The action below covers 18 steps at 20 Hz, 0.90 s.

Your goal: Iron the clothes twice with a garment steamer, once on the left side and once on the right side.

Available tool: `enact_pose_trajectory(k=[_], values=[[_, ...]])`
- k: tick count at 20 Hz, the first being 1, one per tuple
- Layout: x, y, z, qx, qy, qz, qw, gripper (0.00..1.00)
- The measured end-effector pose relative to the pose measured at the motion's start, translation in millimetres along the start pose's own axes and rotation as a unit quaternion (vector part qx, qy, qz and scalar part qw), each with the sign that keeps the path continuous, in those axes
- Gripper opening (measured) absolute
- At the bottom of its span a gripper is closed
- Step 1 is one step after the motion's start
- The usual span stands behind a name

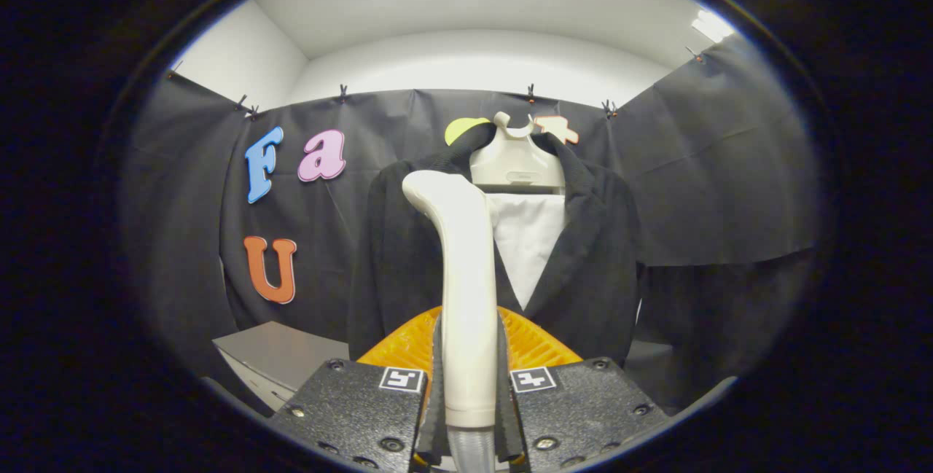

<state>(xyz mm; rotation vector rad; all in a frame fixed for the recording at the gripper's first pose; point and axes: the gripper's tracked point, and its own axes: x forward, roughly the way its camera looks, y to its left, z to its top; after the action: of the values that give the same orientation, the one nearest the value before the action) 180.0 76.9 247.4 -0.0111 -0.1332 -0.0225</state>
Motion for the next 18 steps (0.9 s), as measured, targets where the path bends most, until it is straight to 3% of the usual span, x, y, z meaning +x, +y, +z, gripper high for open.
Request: enact_pose_trajectory(k=[18], values=[[-50, -11, -130, -0.068, 0.082, -0.03, 0.994, 0.3]])
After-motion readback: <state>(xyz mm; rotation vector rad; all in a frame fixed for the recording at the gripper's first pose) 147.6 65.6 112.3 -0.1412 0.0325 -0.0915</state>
